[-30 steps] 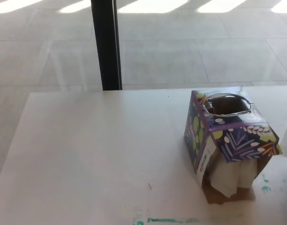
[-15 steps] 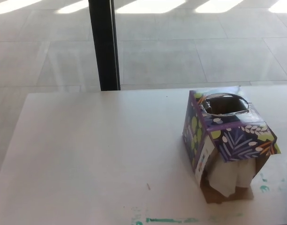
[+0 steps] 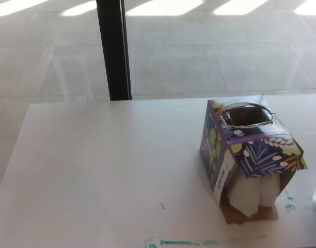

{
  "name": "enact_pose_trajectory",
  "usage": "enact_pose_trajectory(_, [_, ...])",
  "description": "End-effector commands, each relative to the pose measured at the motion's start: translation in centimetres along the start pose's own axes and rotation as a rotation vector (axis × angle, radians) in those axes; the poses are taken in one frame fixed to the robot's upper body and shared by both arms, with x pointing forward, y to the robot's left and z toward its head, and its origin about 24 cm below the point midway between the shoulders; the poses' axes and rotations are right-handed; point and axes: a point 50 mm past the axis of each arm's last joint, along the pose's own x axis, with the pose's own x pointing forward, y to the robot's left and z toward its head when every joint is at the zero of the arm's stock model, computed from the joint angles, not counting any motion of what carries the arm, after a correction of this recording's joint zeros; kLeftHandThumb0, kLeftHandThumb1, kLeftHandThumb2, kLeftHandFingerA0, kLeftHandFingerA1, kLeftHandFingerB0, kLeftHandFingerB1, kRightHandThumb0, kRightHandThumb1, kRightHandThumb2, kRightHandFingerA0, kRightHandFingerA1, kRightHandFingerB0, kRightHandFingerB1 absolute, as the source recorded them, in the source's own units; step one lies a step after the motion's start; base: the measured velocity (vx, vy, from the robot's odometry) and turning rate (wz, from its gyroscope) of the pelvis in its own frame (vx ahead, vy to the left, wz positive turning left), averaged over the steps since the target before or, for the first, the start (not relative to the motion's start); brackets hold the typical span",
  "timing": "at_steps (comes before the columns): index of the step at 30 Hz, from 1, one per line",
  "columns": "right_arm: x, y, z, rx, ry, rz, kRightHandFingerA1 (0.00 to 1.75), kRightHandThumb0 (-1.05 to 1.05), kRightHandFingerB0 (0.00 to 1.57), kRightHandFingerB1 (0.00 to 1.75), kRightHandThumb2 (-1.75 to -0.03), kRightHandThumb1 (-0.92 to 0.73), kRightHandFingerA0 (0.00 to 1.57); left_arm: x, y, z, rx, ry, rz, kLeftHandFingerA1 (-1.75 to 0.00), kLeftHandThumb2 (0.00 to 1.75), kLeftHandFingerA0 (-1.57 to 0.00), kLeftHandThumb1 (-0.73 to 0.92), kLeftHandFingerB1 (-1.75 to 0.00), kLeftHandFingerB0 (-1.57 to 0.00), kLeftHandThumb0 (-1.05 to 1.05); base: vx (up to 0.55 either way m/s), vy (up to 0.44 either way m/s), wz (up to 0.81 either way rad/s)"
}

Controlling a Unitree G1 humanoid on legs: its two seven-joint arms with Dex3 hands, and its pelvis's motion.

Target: The robot uses its right hand to pull out a tissue from the tissue box kept in the middle of the desk and put it on the right side

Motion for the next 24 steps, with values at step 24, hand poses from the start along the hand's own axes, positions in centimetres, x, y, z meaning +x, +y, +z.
enact_pose_trajectory(24, [-2.6, -11.2, -9.7, 0.343, 0.207, -0.108, 0.0, -0.74, 0.05, 0.06, -0.75, -0.51, 0.0, -0.9, 1.3, -0.4, 0.039, 0.016, 0.024, -1.09, 0.79, -0.87, 0.41, -1.01, -0.74, -1.05, 0.0, 0.0, 0.0])
